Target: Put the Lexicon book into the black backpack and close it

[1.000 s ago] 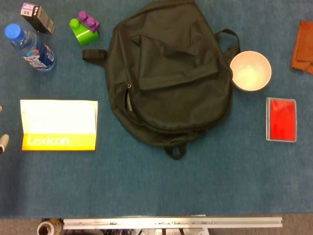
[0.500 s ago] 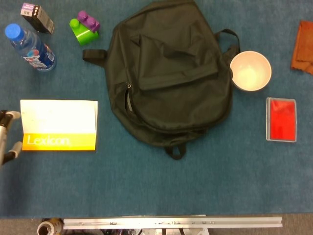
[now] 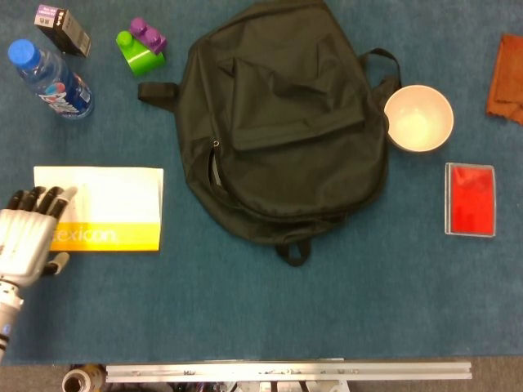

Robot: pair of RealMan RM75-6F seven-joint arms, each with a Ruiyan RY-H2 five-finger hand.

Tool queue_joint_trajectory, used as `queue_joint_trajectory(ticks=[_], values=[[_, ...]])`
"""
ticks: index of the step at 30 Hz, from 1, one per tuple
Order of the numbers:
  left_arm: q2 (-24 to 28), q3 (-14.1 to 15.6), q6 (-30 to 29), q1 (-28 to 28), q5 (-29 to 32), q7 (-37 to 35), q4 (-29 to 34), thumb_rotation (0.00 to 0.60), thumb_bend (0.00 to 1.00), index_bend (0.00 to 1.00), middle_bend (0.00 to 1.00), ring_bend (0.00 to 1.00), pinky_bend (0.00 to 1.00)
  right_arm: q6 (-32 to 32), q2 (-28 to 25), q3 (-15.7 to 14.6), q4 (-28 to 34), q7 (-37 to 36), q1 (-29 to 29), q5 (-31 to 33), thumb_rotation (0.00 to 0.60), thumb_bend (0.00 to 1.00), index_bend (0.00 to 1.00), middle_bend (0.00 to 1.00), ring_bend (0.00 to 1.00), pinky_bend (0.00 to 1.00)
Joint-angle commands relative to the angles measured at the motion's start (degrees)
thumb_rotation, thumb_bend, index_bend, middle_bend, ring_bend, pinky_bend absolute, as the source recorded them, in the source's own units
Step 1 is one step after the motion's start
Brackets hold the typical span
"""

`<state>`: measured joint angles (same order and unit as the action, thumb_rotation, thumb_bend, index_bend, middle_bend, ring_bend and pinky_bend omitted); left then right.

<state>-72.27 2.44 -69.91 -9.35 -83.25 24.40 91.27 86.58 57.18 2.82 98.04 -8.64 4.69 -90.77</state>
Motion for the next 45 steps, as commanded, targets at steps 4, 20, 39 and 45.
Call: queue_joint_trajectory(ticks=[4, 20, 39, 45], values=[[-2.99, -0.02, 3.13, -1.91, 1.85, 1.12, -2.33, 0.6, 0.17, 0.11, 0.17, 0.15, 0.18, 0.4, 0.01, -0.22, -0.36, -0.31, -0.3, -0.25, 0.6, 0.08, 0.37, 0.37, 0.28, 0.37], [-6.61, -0.56, 7.15, -4.61, 6.9, 3.91, -3.36, 0.6, 0.17, 0.09, 0.15, 0.14, 0.17, 0.59, 0.35, -0.71, -1.88, -1.67, -0.97, 0.03, 0.6, 0.08, 0.37, 0.37, 0.28, 0.37], [-8.42, -1.39, 7.51, -6.36, 8.99, 1.46, -4.99, 0.6, 0.17, 0.12, 0.18, 0.15, 0.17, 0.49, 0.12, -0.8, -2.01, -1.84, -1.34, 0.49, 0.6, 0.08, 0.37, 0.37, 0.28, 0.37], [-9.37, -1.98, 6.03, -6.47, 7.63, -2.34, -6.74, 0.6, 0.28, 0.18, 0.24, 0.19, 0.17, 0.96, -0.07, -0.81, -1.83, -2.1, -1.61, 0.35, 0.6, 0.08, 0.37, 0.37, 0.28, 0.37]])
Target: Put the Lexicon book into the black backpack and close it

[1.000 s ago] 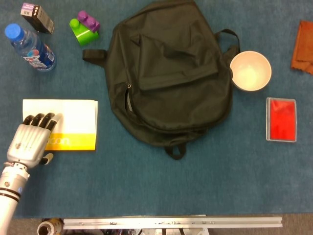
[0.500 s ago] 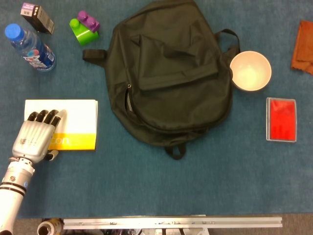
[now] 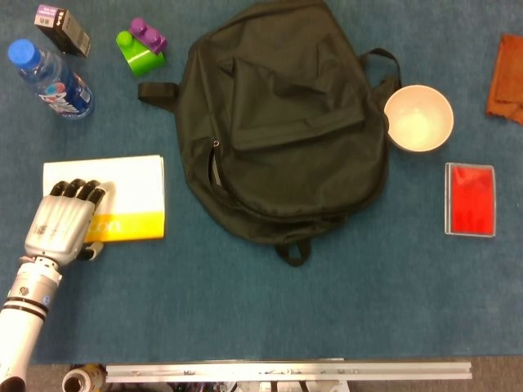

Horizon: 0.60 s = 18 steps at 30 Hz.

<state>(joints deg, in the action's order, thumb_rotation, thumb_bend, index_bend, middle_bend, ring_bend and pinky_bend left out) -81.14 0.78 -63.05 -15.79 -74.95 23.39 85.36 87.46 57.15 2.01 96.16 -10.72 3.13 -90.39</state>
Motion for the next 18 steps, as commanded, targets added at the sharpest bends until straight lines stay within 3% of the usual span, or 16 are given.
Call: queue_joint_trajectory(ticks=[1, 8, 18], values=[[-0.68, -0.44, -1.18, 0.0, -0.88, -1.92, -1.14, 0.6, 0.3, 0.19, 0.25, 0.2, 0.17, 0.11, -0.06, 0.0, 0.07, -0.05, -0.07, -0.05, 0.6, 0.08, 0.37, 0.37, 0.28, 0.37], [-2.28, -2.05, -2.93, -0.19, -1.06, -5.55, -3.75, 0.6, 0.38, 0.21, 0.28, 0.22, 0.18, 0.07, -0.27, -0.02, 0.36, -0.11, -0.13, -0.07, 0.6, 0.08, 0.37, 0.37, 0.28, 0.37], [-5.65, -5.56, -3.43, -2.14, 1.32, -5.32, -7.31, 0.6, 0.39, 0.21, 0.3, 0.24, 0.22, 0.39, -0.75, -0.03, 0.36, -0.81, -0.57, 0.24, 0.6, 0.08, 0.37, 0.37, 0.28, 0.37]])
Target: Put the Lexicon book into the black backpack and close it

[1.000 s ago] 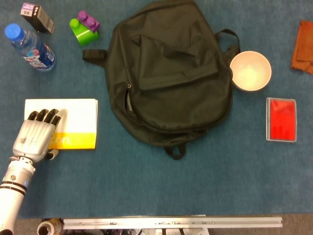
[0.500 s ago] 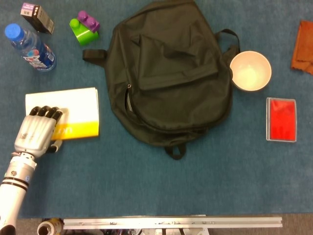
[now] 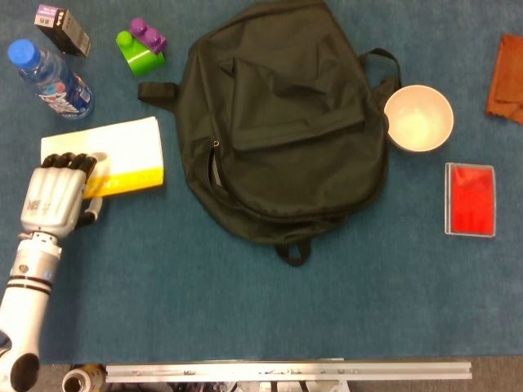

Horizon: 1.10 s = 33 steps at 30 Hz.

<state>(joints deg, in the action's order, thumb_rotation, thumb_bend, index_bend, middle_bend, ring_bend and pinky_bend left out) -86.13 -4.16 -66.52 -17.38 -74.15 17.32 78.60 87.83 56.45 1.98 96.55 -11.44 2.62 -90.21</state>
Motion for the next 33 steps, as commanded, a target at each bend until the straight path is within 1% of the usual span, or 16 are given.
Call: queue_joint_trajectory(ticks=[1, 6, 8, 11, 15, 16, 18, 22, 24, 29, 33], values=[[-1.01, -0.94, 0.0, -0.84, 0.72, 1.22, -0.92, 0.6, 0.39, 0.21, 0.3, 0.24, 0.22, 0.01, -0.07, -0.01, -0.05, -0.13, -0.09, 0.1, 0.6, 0.08, 0.37, 0.37, 0.28, 0.37], [-2.49, -2.28, -0.25, -2.14, 2.12, 4.48, -2.55, 0.6, 0.38, 0.24, 0.32, 0.25, 0.23, 0.08, -0.21, -0.02, -0.11, -0.45, -0.21, 0.12, 0.6, 0.08, 0.37, 0.37, 0.28, 0.37], [-2.97, -2.46, -0.56, -2.47, 2.89, 7.32, -3.32, 0.6, 0.38, 0.24, 0.32, 0.25, 0.24, 0.17, -0.24, 0.0, -0.11, -0.57, -0.28, 0.15, 0.6, 0.08, 0.37, 0.37, 0.28, 0.37], [-4.24, -2.71, -2.26, -2.87, 4.2, 14.18, -5.01, 0.6, 0.38, 0.25, 0.32, 0.25, 0.26, 0.29, -0.35, 0.01, -0.02, -0.66, -0.39, 0.14, 0.6, 0.08, 0.37, 0.37, 0.28, 0.37], [-5.65, -3.11, -4.24, -2.97, 5.48, 19.37, -6.58, 0.6, 0.38, 0.31, 0.35, 0.3, 0.27, 0.44, -0.46, 0.02, 0.1, -0.83, -0.5, 0.08, 0.6, 0.08, 0.37, 0.37, 0.28, 0.37], [-5.89, -3.22, -4.53, -2.97, 5.69, 19.77, -6.79, 0.6, 0.38, 0.32, 0.36, 0.31, 0.28, 0.46, -0.48, 0.02, 0.12, -0.85, -0.52, 0.08, 0.6, 0.08, 0.37, 0.37, 0.28, 0.37], [-6.2, -3.33, -4.76, -2.97, 6.12, 20.21, -7.17, 0.6, 0.38, 0.39, 0.39, 0.34, 0.3, 0.47, -0.48, 0.03, 0.16, -0.85, -0.55, 0.09, 0.6, 0.08, 0.37, 0.37, 0.28, 0.37], [-6.45, -3.39, -4.82, -2.9, 6.99, 20.77, -7.36, 0.6, 0.38, 0.49, 0.42, 0.36, 0.34, 0.51, -0.44, 0.08, 0.2, -0.85, -0.55, 0.03, 0.6, 0.08, 0.37, 0.37, 0.28, 0.37], [-6.36, -3.39, -4.44, -2.86, 7.55, 20.66, -7.04, 0.6, 0.38, 0.52, 0.44, 0.37, 0.34, 0.44, -0.46, 0.09, 0.24, -0.84, -0.53, 0.03, 0.6, 0.08, 0.37, 0.37, 0.28, 0.37], [-5.56, -3.09, -3.45, -2.82, 8.17, 19.68, -5.51, 0.6, 0.38, 0.54, 0.47, 0.39, 0.36, 0.3, -0.42, 0.13, 0.26, -0.71, -0.53, 0.18, 0.6, 0.09, 0.37, 0.37, 0.28, 0.37], [-5.26, -2.67, -4.94, -2.45, 6.53, 17.69, -5.66, 0.6, 0.38, 0.59, 0.52, 0.44, 0.41, 0.27, -0.23, 0.2, 0.28, -0.29, -0.5, 0.24, 0.6, 0.09, 0.37, 0.37, 0.28, 0.37]])
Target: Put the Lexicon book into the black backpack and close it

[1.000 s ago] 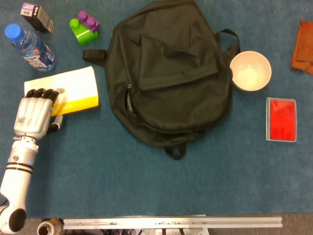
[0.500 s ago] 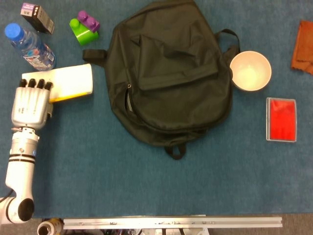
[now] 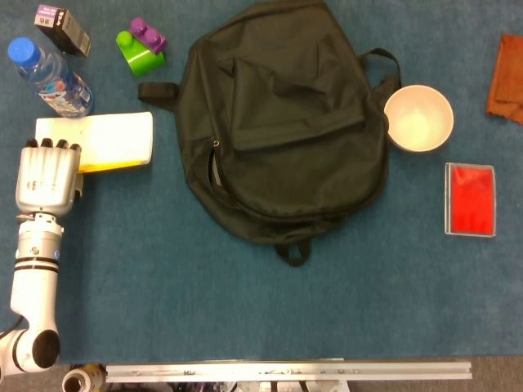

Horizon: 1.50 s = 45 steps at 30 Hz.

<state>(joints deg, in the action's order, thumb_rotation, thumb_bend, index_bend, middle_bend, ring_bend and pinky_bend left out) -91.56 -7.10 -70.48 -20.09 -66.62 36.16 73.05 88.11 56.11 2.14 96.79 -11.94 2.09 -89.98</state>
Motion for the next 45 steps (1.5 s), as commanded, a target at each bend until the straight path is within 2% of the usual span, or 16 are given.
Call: queue_joint_trajectory(ticks=[1, 9, 25, 35, 45], values=[[0.21, 0.4, -1.43, 0.4, -1.49, -1.65, -0.29, 0.6, 0.37, 0.6, 0.53, 0.45, 0.42, -0.07, 0.15, 0.03, 0.11, 0.29, 0.07, -0.04, 0.6, 0.09, 0.37, 0.37, 0.28, 0.37], [0.73, 1.98, -4.65, 1.83, -5.83, -7.16, -2.84, 0.6, 0.36, 0.72, 0.61, 0.51, 0.51, -0.48, 0.69, 0.01, 0.95, 1.18, 0.35, -0.29, 0.6, 0.1, 0.37, 0.37, 0.28, 0.37], [4.47, 5.05, -9.98, 3.39, -16.04, -20.0, -6.95, 0.6, 0.36, 0.76, 0.67, 0.53, 0.58, -4.17, 2.08, -0.14, 4.87, 6.64, 2.94, -1.6, 0.6, 0.1, 0.37, 0.37, 0.28, 0.37], [7.74, 6.26, -14.78, 3.91, -22.12, -23.56, -7.44, 0.6, 0.35, 0.78, 0.68, 0.53, 0.59, -8.98, 2.96, 0.29, 9.78, 10.62, 6.69, -2.48, 0.6, 0.1, 0.37, 0.37, 0.28, 0.37], [9.4, 7.66, -21.05, 4.59, -28.79, -27.35, -8.43, 0.6, 0.35, 0.76, 0.69, 0.53, 0.6, -19.52, 3.84, 0.42, 16.21, 14.71, 12.88, -0.21, 0.6, 0.1, 0.37, 0.37, 0.28, 0.37]])
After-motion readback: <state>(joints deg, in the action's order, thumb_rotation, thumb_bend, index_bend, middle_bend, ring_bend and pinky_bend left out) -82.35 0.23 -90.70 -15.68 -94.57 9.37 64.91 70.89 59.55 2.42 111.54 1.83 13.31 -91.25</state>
